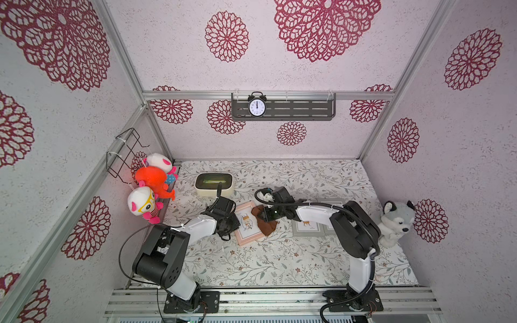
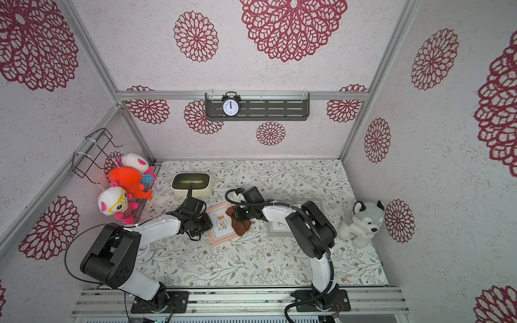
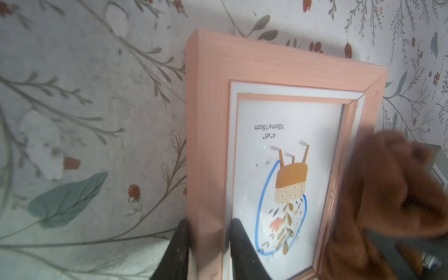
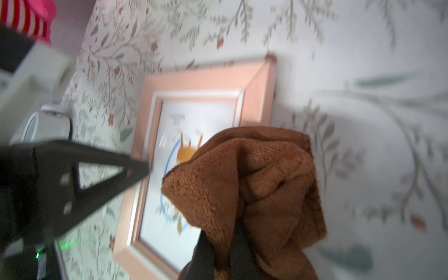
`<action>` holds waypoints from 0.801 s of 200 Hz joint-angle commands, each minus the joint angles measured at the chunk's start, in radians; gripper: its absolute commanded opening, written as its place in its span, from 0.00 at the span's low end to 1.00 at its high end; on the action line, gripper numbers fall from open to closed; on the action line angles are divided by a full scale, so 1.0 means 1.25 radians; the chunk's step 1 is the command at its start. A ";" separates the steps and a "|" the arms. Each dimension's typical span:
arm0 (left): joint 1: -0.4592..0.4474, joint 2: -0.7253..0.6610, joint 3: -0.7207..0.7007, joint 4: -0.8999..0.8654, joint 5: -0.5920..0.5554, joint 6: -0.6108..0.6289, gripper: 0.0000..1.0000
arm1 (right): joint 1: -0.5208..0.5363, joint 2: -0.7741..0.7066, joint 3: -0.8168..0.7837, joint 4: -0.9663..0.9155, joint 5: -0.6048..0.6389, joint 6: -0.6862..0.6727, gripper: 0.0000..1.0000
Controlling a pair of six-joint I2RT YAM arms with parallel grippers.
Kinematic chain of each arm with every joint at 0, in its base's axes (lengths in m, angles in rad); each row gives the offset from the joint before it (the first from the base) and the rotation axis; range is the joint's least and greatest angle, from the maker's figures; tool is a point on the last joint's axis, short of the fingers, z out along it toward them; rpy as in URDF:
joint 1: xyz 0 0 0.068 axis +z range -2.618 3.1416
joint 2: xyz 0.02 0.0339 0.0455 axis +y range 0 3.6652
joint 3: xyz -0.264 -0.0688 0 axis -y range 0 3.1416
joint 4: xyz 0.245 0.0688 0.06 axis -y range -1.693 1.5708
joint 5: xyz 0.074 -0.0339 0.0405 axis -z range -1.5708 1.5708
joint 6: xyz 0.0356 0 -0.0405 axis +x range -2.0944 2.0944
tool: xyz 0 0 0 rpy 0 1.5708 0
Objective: Wipe the picture frame with a cloth
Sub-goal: Wipe the dirt from the picture frame.
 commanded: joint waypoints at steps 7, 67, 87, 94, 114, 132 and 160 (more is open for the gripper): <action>-0.001 0.064 -0.044 -0.049 -0.030 0.000 0.12 | -0.015 0.026 -0.028 -0.140 0.086 -0.008 0.00; -0.004 0.074 -0.036 -0.042 -0.018 0.024 0.12 | -0.031 0.336 0.445 -0.243 0.108 -0.007 0.00; -0.004 0.084 -0.033 -0.039 -0.014 0.020 0.12 | -0.017 0.278 0.333 -0.203 0.086 -0.012 0.00; -0.004 0.087 -0.032 -0.039 -0.015 0.019 0.12 | -0.012 0.241 0.264 -0.181 0.070 -0.013 0.00; -0.004 0.086 -0.032 -0.036 -0.016 0.017 0.12 | 0.000 0.129 0.057 -0.112 0.029 -0.004 0.00; -0.006 0.083 -0.032 -0.035 -0.015 0.019 0.12 | 0.000 0.064 -0.043 -0.095 0.026 0.008 0.00; -0.006 0.082 -0.034 -0.027 -0.009 0.025 0.12 | -0.012 0.125 0.082 -0.121 0.073 -0.003 0.00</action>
